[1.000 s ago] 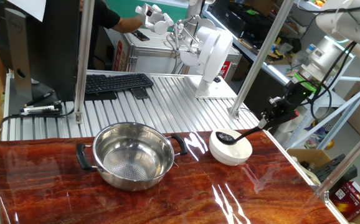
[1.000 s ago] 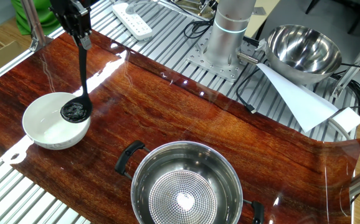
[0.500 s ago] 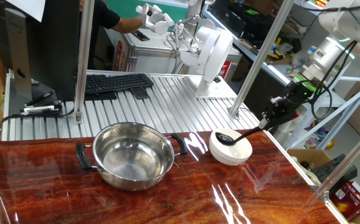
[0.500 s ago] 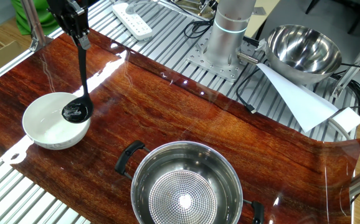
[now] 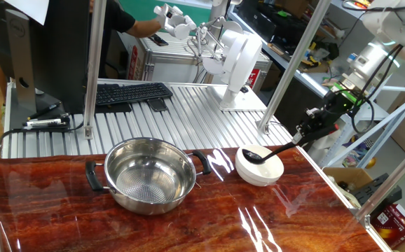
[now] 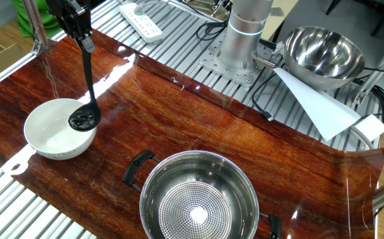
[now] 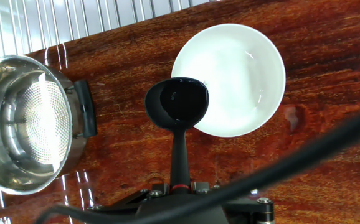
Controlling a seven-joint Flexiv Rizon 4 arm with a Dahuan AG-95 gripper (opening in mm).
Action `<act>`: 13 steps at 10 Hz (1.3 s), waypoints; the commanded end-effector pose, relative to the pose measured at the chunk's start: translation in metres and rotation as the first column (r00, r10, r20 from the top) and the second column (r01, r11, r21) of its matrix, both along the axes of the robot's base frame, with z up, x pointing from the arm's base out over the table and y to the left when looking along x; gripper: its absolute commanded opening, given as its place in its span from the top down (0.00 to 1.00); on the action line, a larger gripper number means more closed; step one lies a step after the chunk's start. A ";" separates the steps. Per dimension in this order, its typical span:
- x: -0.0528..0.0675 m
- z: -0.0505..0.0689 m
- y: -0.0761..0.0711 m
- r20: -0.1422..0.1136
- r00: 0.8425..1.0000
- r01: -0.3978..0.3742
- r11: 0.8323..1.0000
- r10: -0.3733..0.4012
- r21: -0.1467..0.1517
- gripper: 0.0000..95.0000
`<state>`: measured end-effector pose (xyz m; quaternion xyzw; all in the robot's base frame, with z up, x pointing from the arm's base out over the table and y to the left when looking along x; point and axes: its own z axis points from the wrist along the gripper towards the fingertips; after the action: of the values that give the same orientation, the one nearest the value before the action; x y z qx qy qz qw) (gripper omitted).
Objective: Scoop water with a large spoon from one bowl to another
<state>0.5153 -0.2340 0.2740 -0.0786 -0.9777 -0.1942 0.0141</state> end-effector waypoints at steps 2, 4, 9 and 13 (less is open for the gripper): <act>-0.001 -0.001 -0.001 -0.004 1.000 0.002 1.000 -0.002 0.006 1.00; -0.001 -0.002 -0.001 -0.008 1.000 0.011 1.000 -0.011 0.025 1.00; -0.001 -0.002 -0.004 -0.030 0.999 0.023 0.996 -0.021 0.080 1.00; -0.001 -0.003 -0.005 -0.046 0.999 0.029 0.993 -0.024 0.112 1.00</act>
<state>0.5147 -0.2403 0.2711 -0.0955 -0.9632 -0.2481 0.0389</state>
